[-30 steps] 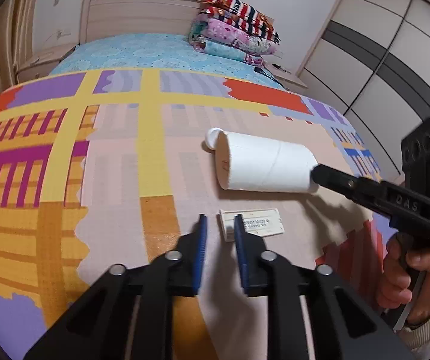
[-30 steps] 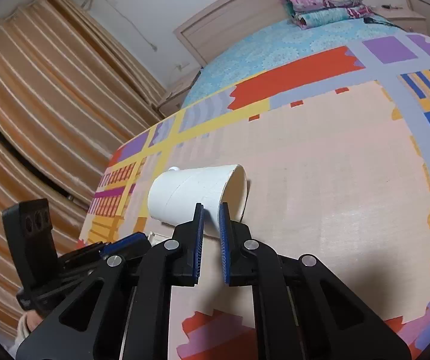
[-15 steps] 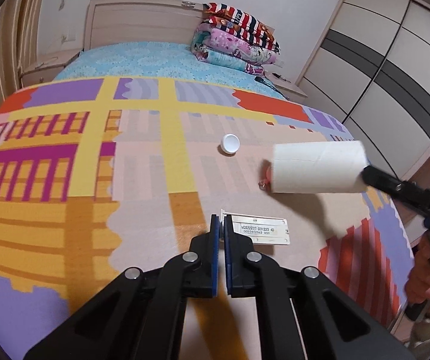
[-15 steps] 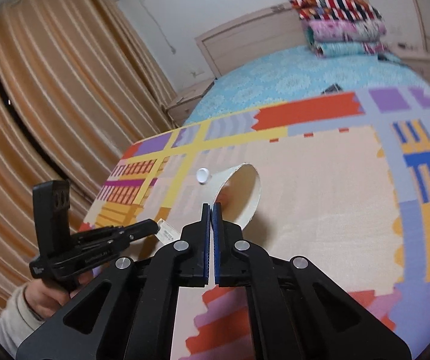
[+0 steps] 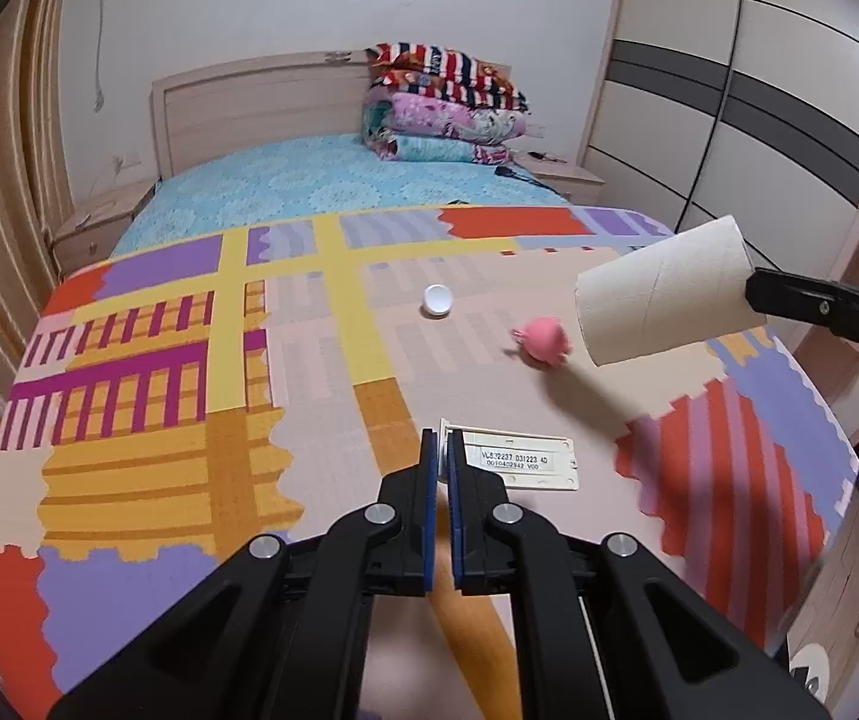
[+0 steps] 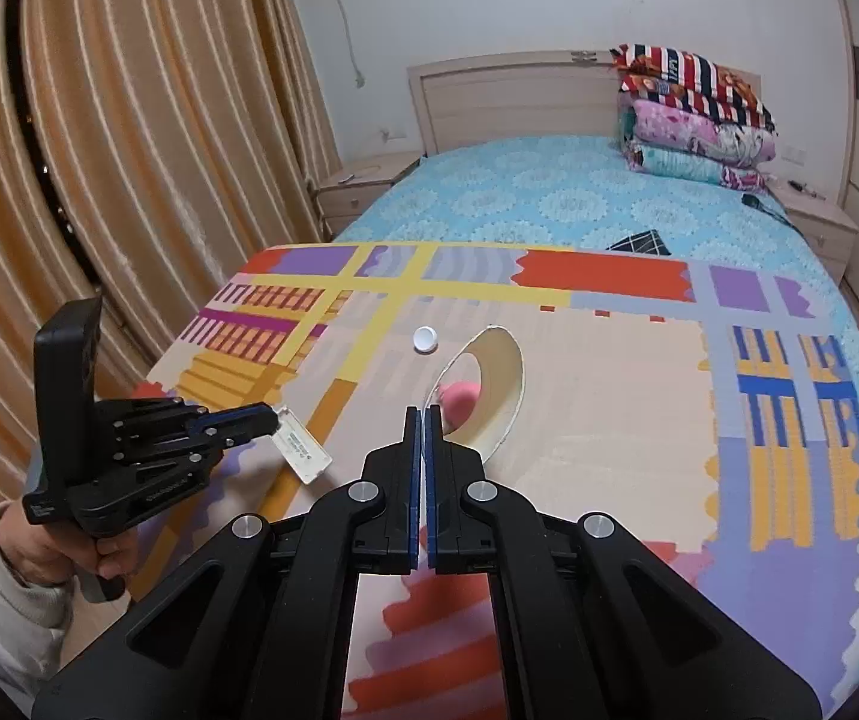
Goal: Collect trash
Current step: 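Carry the card and cup down into the trash bag and open both tools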
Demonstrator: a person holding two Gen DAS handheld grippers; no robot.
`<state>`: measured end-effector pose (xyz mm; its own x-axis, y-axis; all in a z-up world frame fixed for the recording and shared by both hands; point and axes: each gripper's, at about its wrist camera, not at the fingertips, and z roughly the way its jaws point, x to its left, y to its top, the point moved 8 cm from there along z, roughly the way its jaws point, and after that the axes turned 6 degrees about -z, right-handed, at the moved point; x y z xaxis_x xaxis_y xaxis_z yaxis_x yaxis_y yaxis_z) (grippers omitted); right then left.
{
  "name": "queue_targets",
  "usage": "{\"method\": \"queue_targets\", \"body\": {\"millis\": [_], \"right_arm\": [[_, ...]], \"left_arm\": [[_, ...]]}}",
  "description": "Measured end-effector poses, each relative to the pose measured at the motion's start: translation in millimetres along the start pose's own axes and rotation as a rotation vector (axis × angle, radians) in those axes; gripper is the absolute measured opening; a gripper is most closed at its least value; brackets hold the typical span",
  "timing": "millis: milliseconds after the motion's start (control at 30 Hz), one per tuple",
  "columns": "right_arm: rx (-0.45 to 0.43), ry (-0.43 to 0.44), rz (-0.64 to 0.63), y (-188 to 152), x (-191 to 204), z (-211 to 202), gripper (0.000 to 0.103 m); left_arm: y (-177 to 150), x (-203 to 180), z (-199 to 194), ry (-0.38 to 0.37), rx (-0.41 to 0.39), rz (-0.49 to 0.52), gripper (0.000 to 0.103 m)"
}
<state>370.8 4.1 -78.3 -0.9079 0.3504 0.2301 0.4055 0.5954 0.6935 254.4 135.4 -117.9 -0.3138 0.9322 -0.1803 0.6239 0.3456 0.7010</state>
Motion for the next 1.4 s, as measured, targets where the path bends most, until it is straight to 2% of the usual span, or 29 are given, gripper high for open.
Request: {"method": "queue_targets", "body": {"millis": [367,833,933,1100,1200,1400], "right_arm": [[-0.022,-0.007,-0.022,-26,18,-45,0.002],[0.001,0.007,-0.127,-100,75,-104,0.002],[0.022,0.036,-0.123,-118,88,-117,0.002],[0.053,0.080,-0.117,-148,112,-129,0.002],[0.096,0.093,-0.115,-170,125,-123,0.002],[0.176,0.127,-0.094,-210,135,-110,0.002]], "left_arm": [[-26,-17,-41,-0.001,-0.027,0.072,0.003],[-84,-48,-98,-0.071,-0.052,0.126,0.003],[-103,-54,-107,-0.120,-0.031,0.109,0.003],[-136,-64,-117,-0.146,-0.005,0.115,0.003],[-155,-68,-118,-0.145,0.019,0.128,0.003],[-200,-79,-113,-0.154,0.115,0.162,0.003]]}}
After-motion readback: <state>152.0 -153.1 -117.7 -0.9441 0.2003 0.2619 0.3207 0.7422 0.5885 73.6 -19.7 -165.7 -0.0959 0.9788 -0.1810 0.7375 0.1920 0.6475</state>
